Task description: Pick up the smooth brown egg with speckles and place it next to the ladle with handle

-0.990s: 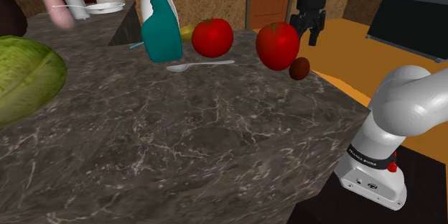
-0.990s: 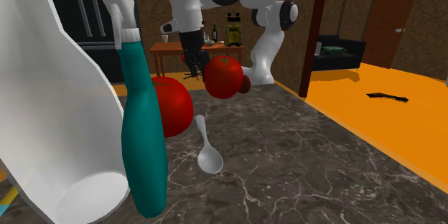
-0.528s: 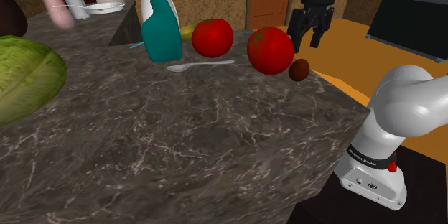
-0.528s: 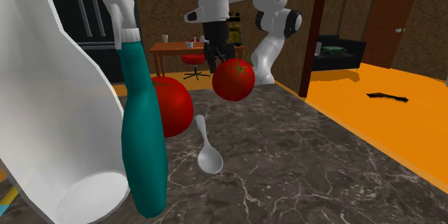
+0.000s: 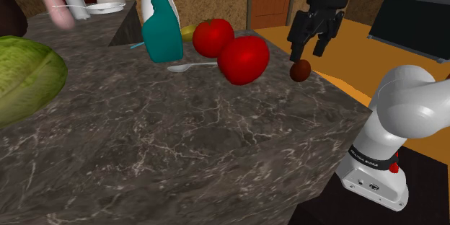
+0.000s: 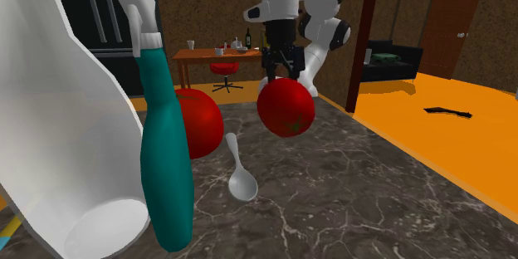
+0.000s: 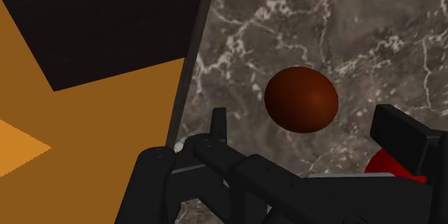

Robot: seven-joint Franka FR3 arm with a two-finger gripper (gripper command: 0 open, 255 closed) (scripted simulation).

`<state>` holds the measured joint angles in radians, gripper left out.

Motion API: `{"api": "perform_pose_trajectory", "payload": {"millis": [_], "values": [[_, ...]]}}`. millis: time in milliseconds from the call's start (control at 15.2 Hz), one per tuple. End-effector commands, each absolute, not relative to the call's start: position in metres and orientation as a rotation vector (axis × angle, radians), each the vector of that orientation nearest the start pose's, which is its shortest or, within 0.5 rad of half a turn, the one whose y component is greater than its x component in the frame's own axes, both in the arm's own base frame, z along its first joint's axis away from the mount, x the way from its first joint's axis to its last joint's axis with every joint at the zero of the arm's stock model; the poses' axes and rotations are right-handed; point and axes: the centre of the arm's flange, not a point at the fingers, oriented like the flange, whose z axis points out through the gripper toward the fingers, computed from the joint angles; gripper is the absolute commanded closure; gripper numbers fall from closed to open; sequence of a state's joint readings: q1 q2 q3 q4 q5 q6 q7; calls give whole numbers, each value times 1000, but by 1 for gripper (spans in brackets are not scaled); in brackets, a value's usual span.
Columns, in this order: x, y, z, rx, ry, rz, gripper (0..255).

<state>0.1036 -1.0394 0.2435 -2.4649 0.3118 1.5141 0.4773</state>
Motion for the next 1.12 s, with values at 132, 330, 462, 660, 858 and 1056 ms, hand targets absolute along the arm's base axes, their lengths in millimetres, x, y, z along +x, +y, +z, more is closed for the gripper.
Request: {"api": "perform_pose_trajectory", "payload": {"millis": [132, 330, 462, 660, 858, 1056], "values": [[211, 145, 572, -3004, 320, -50, 0], [211, 146, 558, -3004, 320, -50, 0], [211, 146, 558, -3004, 320, -50, 0], [211, 146, 558, -3004, 320, -50, 0], [211, 146, 559, -3004, 320, -50, 255], [211, 146, 559, -3004, 320, -50, 255]]}}
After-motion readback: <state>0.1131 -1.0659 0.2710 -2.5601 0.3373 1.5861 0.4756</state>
